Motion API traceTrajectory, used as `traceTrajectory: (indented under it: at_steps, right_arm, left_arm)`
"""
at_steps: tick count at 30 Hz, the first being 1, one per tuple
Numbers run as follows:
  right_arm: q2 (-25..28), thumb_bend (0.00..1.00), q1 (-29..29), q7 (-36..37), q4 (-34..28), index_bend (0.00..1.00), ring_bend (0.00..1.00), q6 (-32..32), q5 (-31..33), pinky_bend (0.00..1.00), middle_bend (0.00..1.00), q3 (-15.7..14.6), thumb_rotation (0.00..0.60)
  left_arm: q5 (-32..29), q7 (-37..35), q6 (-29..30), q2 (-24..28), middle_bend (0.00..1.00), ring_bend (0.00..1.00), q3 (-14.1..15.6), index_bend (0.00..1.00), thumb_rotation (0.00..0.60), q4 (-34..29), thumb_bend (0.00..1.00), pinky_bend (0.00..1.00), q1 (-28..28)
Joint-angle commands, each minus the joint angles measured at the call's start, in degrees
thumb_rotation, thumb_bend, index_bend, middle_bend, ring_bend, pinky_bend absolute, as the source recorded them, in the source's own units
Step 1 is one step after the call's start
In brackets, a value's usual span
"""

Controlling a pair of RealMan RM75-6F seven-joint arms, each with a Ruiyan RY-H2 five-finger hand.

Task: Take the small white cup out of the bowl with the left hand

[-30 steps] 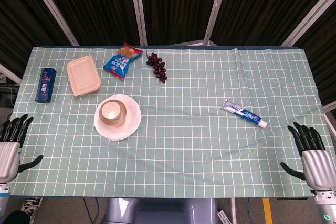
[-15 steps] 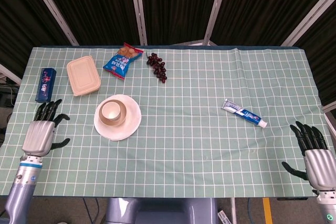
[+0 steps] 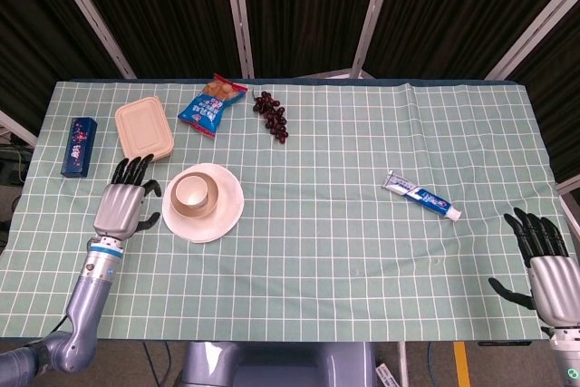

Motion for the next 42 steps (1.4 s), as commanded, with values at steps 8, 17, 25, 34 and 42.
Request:
traceTrajectory:
  at_steps: [8,17,25,34,42]
  right_arm:
    - [0.26,0.06,0.1,1.03,0.21,0.0,0.0,-0.3,0.55,0.0,0.0,0.24,0.6]
    - [0.41,0.06,0.16,1.53,0.31,0.0,0.0,-0.53,0.72,0.0,0.0,0.27,0.6]
    - [0.36,0.06,0.16,1.44,0.21,0.0,0.0,-0.5,0.46,0.0,0.0,0.15,0.6]
    - [0.3,0.06,0.14,1.3,0.17,0.0,0.0,-0.46,0.32,0.0,0.0,0.08,0.6]
    - [0.35,0.06,0.16,1.43,0.25,0.0,0.0,-0.46,0.42,0.0,0.0,0.15,0.6]
  left_arm:
    - [-5.54,2.63,-3.93,-4.19,0.0,0.0,-0.4,0.49,0.6,4.53,0.31,0.0,-4.54]
    - [-6.52,2.36,-4.39,-6.7,0.0,0.0,-0.16,0.5,0.6,7.42,0.34,0.0,-6.73]
    - [-7.96,2.72,-4.52,-7.34,0.0,0.0,0.18,0.53,0.6,8.25,0.34,0.0,-7.85]
    - [-9.33,4.29,-4.21,-7.99,0.0,0.0,1.13,0.57,0.6,8.35,0.58,0.0,-8.53]
    - [-7.87,4.19,-1.89,-4.66,0.0,0.0,2.45,0.57,0.6,3.38,0.66,0.0,-7.36]
